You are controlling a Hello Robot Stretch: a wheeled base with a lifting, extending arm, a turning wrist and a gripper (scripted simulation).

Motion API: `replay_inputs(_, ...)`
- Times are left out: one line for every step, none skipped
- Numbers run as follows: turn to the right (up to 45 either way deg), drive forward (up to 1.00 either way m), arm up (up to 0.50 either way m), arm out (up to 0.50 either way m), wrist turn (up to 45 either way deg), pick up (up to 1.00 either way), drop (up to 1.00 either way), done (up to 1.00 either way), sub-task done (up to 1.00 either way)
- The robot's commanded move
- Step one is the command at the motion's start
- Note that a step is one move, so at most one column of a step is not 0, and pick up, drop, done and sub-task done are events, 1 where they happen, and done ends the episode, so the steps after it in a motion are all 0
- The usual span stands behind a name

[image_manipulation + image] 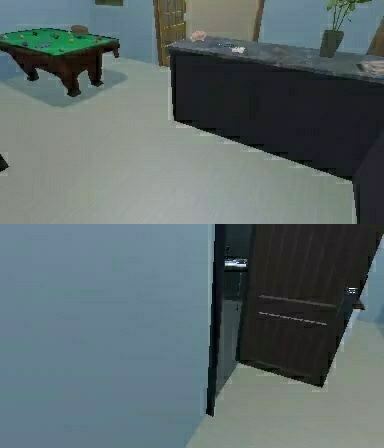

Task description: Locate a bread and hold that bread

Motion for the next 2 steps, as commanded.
replay_inputs(45.0, 0.00, 0.00, 0.00, 0.0, 0.00, 0.00, 0.00, 0.00)
replay_inputs(21.0, 0.00, 0.00, 0.00, 0.0, 0.00, 0.00, 0.00, 0.00)
